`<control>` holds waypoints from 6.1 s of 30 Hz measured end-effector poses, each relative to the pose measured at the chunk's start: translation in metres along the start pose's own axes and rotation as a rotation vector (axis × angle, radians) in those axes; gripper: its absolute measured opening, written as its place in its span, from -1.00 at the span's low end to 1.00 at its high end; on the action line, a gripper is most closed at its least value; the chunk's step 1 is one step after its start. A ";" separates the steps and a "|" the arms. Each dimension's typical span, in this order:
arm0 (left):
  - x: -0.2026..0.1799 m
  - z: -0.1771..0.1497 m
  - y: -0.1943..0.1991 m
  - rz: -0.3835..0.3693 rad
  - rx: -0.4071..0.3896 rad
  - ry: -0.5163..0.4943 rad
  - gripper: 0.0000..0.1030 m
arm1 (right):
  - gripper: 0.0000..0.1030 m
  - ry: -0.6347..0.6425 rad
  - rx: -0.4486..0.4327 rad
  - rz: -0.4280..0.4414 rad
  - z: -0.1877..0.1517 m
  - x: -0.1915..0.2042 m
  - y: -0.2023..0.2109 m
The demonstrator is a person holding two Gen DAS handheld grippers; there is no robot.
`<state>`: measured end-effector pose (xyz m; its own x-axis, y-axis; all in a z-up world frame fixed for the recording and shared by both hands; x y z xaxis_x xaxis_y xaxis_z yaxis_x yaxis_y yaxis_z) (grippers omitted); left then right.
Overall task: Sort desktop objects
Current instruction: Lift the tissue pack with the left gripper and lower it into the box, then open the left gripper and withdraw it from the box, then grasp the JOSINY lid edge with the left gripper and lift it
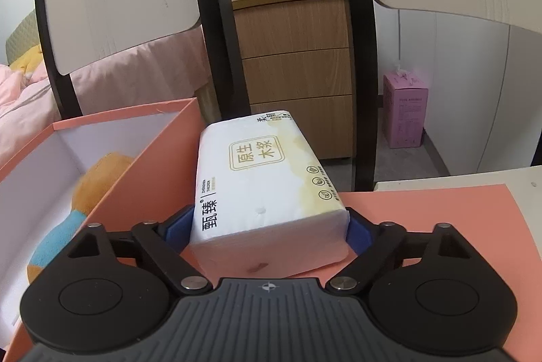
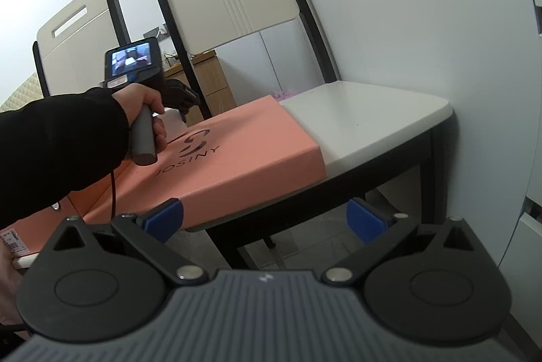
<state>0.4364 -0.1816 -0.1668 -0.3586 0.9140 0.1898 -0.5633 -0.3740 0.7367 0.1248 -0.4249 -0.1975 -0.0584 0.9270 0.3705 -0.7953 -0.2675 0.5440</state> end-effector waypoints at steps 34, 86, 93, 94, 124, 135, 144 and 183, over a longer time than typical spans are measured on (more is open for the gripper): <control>0.214 -0.027 0.155 -0.251 -0.321 -0.041 0.63 | 1.00 0.158 0.073 0.108 0.012 0.124 -0.026; 0.293 -0.082 0.112 -0.501 -0.292 -0.082 0.93 | 1.00 0.383 0.084 -0.025 0.064 0.307 -0.061; 0.292 -0.081 0.125 -0.519 -0.302 -0.075 0.95 | 1.00 0.370 0.026 -0.029 0.072 0.302 -0.043; 0.292 -0.080 0.126 -0.520 -0.300 -0.069 0.95 | 1.00 0.369 0.008 -0.032 0.077 0.301 -0.040; 0.275 -0.087 0.166 -0.502 -0.366 0.065 0.91 | 1.00 0.130 -0.124 0.012 0.126 0.183 -0.023; 0.205 -0.130 0.166 -0.646 -0.150 -0.050 0.89 | 1.00 0.019 -0.084 -0.002 0.130 0.043 -0.029; 0.160 -0.190 0.150 -0.598 -0.056 -0.204 0.90 | 1.00 0.063 0.042 0.074 0.096 -0.006 -0.062; 0.121 -0.252 0.148 -0.666 0.135 -0.383 0.90 | 1.00 0.101 0.131 0.183 0.032 -0.008 -0.024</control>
<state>0.1227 -0.1661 -0.1983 0.3188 0.9392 -0.1274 -0.4652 0.2722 0.8423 0.1639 -0.4338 -0.1892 -0.2595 0.8800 0.3978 -0.6815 -0.4587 0.5703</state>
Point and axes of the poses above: each gripper's, at about its wrist camera, not at the fingertips, and y roughly against the way its jaws point, x to its left, z to its top, the point moved 10 cm from there along -y, roughly the way its jaws point, and after that the axes turned 12 degrees about x, right-handed, at the moved point
